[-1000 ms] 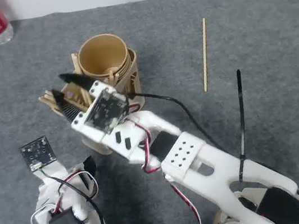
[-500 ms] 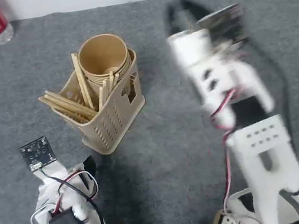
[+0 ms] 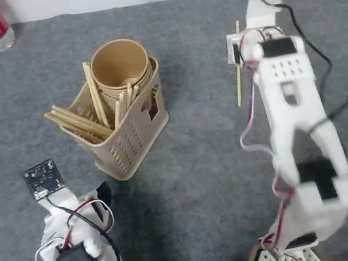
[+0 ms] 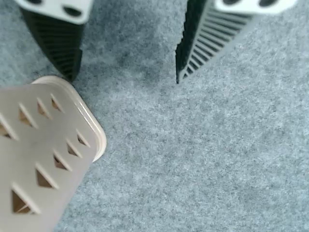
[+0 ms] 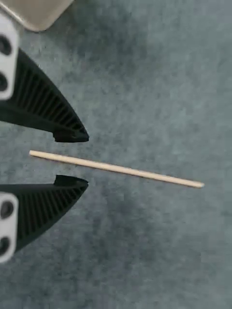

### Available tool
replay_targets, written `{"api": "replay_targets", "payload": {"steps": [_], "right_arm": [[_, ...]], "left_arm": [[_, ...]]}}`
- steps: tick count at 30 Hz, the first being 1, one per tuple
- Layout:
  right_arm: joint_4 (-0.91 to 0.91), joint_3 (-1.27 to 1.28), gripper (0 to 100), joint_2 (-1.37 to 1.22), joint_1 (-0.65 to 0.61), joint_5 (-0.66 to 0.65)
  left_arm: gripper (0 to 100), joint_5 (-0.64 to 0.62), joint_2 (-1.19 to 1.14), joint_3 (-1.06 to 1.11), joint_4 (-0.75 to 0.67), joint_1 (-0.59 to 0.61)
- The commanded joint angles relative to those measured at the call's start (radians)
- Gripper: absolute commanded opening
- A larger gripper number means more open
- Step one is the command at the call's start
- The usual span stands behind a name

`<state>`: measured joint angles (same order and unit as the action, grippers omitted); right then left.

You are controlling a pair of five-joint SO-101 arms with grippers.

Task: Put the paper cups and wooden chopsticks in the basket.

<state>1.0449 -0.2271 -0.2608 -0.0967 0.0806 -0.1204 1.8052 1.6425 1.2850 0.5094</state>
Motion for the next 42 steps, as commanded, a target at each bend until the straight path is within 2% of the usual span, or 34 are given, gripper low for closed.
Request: {"api": "replay_targets", "payload": {"steps": [1, 9, 17, 24, 33, 38, 42], "right_arm": [[0.139, -0.282, 12.5, -0.199, 0.019, 0.014], [0.262, -0.686, 12.6, -0.59, 0.004, 0.005], [0.272, -1.056, 12.5, -0.855, -0.004, 0.005], [0.275, -1.103, 11.9, -1.017, -0.027, -0.044], [0.302, -1.102, 0.6, -1.044, 0.012, -0.048], [0.361, -1.102, 0.6, -1.046, 0.01, -0.144], [0.455, -1.163, 0.6, -1.013, 0.019, -0.16]], "left_arm": [[30, -0.006, 0.015, -0.005, -0.002, -0.006], [30, -0.006, 0.015, -0.005, -0.002, -0.006], [30, -0.006, 0.015, -0.005, -0.002, -0.006], [30, -0.006, 0.015, -0.005, -0.002, -0.005], [30, -0.006, 0.015, -0.005, -0.002, -0.003], [30, -0.006, 0.015, -0.005, -0.002, -0.003], [30, -0.006, 0.015, -0.005, -0.002, -0.003]]}}
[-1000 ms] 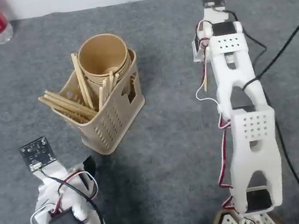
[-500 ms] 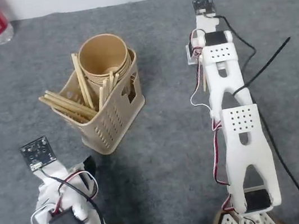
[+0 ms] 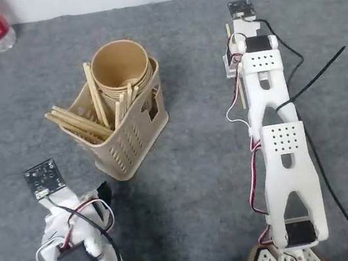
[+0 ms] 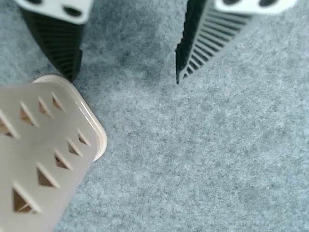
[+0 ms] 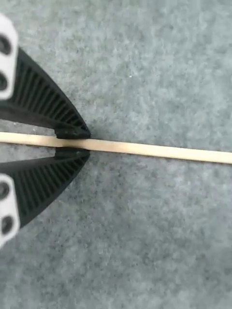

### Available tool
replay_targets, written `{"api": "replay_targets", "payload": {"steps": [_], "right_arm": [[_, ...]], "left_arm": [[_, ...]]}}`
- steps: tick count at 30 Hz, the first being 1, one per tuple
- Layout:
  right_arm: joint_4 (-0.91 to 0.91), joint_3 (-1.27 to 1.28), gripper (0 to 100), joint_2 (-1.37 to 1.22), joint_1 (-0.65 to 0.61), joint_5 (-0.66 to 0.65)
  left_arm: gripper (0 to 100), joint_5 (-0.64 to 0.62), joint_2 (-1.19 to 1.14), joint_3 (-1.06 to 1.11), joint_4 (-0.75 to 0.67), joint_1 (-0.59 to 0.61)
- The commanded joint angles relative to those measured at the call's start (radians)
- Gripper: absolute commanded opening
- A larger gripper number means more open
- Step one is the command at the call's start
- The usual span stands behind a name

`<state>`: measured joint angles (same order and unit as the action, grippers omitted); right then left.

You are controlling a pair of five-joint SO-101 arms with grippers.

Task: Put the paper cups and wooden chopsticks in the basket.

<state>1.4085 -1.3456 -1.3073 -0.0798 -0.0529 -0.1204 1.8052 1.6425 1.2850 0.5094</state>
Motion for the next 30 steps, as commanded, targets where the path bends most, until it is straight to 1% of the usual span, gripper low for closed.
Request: {"api": "replay_targets", "payload": {"steps": [1, 6, 13, 16, 22, 24, 26, 30], "right_arm": [[0.13, -0.084, 0.6, 0.053, 0.007, -0.023], [0.283, -0.351, 0.6, 0.182, 0.005, -0.018], [0.375, -0.333, 0.6, 0.611, -0.094, -0.018], [0.378, -0.334, 0.6, 0.785, -0.179, -0.018], [0.384, -0.331, 0.6, 1.026, -0.426, -0.021], [0.39, -0.285, 0.6, 1.081, -0.484, -0.023], [0.394, -0.17, 0.6, 1.152, -0.519, -0.021], [0.389, 0.25, 0.6, 1.36, -0.535, -0.002]], "left_arm": [[30, -0.006, 0.015, -0.005, -0.002, -0.003], [30, -0.006, 0.015, -0.005, -0.002, -0.003], [30, -0.006, 0.015, -0.005, -0.002, -0.003], [30, -0.006, 0.015, -0.005, -0.002, -0.003], [30, -0.006, 0.015, -0.005, -0.002, -0.003], [30, -0.006, 0.015, -0.005, -0.002, -0.002], [30, -0.006, 0.015, -0.005, -0.002, -0.002], [30, -0.008, 0.015, -0.005, -0.002, -0.002]]}}
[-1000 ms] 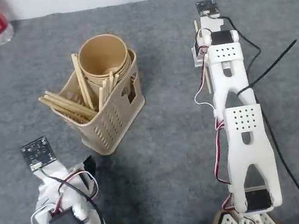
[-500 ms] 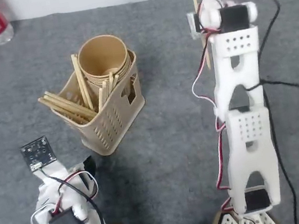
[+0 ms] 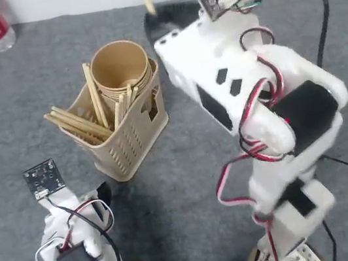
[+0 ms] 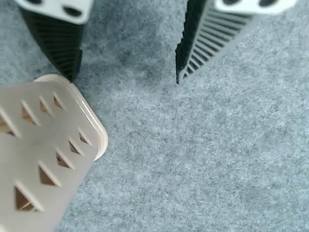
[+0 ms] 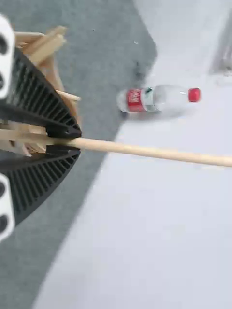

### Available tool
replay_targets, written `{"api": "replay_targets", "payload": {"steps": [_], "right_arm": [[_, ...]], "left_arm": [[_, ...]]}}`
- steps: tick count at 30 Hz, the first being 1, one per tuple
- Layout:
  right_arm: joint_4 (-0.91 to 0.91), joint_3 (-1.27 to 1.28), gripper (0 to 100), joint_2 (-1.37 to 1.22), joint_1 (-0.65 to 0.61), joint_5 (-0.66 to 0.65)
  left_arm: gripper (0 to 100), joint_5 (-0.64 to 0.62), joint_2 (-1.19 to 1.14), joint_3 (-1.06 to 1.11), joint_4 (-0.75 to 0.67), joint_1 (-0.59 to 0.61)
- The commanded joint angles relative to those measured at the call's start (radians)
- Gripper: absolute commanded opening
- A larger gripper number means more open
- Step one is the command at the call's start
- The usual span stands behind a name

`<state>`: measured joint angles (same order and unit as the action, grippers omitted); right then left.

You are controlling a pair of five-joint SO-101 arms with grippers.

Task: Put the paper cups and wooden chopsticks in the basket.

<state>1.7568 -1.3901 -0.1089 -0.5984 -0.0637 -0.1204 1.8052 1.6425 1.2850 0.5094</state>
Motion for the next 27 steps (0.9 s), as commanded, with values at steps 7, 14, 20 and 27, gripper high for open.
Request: {"api": "replay_targets", "payload": {"steps": [7, 14, 20, 27], "right_arm": [[-0.058, 0.763, 0.6, 0.501, -0.117, 0.028], [-0.513, 0.914, 0.6, 0.526, -0.223, 0.028], [-0.911, 1.22, 0.6, 0.532, -0.295, 0.026], [-1.445, 1.642, 0.6, 0.532, -0.32, 0.021]], "left_arm": [[30, -0.006, 0.015, -0.005, -0.002, -0.003], [30, -0.009, 0.015, -0.005, -0.002, -0.002], [30, -0.011, 0.015, -0.004, -0.003, 0.0], [30, -0.009, 0.015, -0.004, -0.003, 0.0]]}}
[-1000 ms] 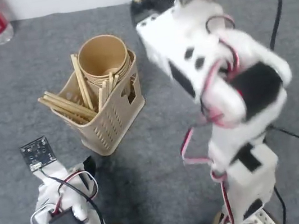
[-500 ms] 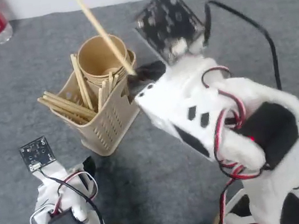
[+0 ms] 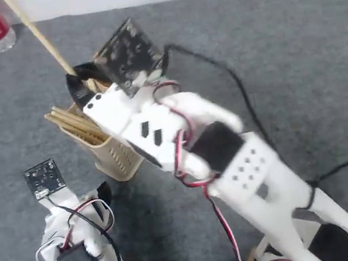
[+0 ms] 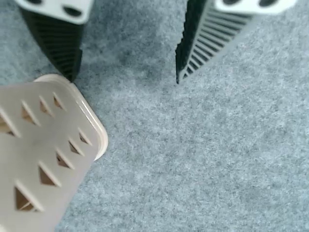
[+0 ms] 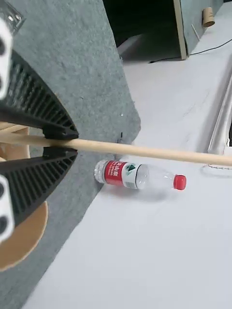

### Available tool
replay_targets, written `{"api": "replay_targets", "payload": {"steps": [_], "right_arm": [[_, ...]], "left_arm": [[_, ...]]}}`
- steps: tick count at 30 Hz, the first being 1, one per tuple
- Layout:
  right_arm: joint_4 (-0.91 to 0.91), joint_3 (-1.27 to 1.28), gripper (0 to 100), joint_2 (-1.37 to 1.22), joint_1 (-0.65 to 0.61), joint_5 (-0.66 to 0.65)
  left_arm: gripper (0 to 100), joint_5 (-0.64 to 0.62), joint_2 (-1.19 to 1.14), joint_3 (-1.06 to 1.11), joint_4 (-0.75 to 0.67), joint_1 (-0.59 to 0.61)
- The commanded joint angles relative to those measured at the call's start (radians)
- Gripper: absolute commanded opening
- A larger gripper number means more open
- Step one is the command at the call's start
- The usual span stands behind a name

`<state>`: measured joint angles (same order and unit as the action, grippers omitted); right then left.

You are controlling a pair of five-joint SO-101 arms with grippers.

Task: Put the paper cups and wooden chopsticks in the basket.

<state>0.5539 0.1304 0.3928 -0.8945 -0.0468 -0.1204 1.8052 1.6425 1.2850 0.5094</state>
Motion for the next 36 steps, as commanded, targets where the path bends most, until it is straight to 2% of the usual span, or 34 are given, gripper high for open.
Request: {"api": "replay_targets", "payload": {"steps": [1, 6, 11, 17, 23, 29, 33, 36], "right_arm": [[-0.308, 0.164, 0.6, 0.027, -0.036, -0.02], [-0.535, 0.313, 0.6, 0.018, -0.07, -0.172], [-0.573, 0.353, 0.6, -0.007, -0.041, -0.166], [-0.593, 0.385, 0.6, -0.028, -0.021, -0.087], [-0.82, 0.471, 0.6, -0.044, -0.005, -0.089], [-0.984, 0.506, 0.6, -0.18, -0.004, -0.094], [-1.106, 0.5, 0.6, -0.269, -0.002, -0.195], [-1.144, 0.5, 0.6, -0.32, 0.001, -0.206]], "left_arm": [[30, -0.009, 0.015, -0.004, -0.003, 0.0], [30, -0.008, 0.015, -0.004, -0.003, 0.0], [30, -0.008, 0.015, -0.004, -0.003, -0.002], [30, -0.008, 0.015, -0.004, -0.003, -0.002], [30, -0.009, 0.015, -0.004, -0.003, -0.002], [30, -0.008, 0.015, -0.004, -0.003, -0.002], [30, -0.006, 0.015, -0.004, -0.003, -0.003], [30, -0.006, 0.015, -0.004, -0.003, -0.005]]}}
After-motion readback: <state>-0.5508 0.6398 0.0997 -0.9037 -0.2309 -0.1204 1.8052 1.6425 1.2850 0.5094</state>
